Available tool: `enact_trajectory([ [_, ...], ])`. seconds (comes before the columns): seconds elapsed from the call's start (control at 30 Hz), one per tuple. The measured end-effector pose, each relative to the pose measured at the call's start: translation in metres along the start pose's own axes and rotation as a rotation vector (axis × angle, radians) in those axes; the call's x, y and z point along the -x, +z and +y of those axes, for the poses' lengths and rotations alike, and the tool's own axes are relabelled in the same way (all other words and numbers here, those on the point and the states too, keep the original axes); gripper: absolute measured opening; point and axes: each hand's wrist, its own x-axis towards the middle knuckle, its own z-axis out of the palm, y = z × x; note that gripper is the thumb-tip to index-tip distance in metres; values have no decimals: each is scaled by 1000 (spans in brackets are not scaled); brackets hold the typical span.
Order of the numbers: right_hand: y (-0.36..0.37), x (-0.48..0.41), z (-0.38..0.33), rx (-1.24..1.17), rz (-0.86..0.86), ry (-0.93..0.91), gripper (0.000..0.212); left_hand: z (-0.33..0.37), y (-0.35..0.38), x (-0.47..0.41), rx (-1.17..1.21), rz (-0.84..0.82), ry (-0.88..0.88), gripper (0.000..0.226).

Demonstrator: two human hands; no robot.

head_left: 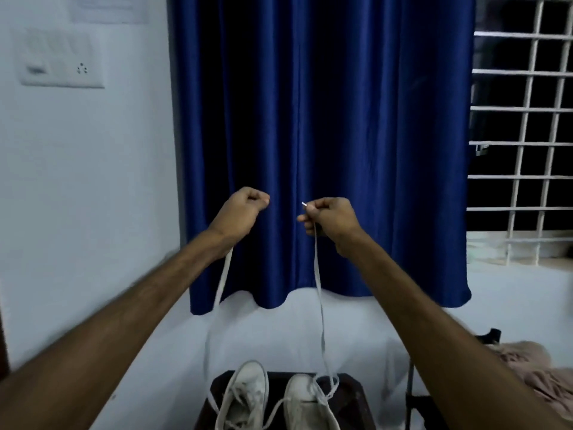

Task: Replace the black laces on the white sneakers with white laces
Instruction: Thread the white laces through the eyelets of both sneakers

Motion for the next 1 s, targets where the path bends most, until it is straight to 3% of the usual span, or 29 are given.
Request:
enact_trajectory([
  [0.13, -8, -12, -40, -41, 48, -43, 13, 42, -8, -20, 387, 16, -3, 23],
  [0.27, -18, -30, -105, -57, 129, -161, 13, 93, -21, -40, 544, 75, 132, 21],
  [0.43, -25, -38, -165, -54, 186, -242, 13, 121, -21, -58, 691, 171, 198, 38],
  [0.57, -13, -40, -176, -74, 145, -157, 9, 122, -15, -69, 772, 126, 160, 39],
  [0.73, 13, -18, -160, -87, -26, -11, 13, 123, -20, -65, 1112, 160, 71, 28],
  [0.87, 17, 3, -153, -137, -127, 29, 11, 128, -25, -64, 1065, 94, 115, 60],
  [1.0, 23, 5, -154, -222, -154, -26, 13, 141, -28, -65, 986, 117, 189, 57],
])
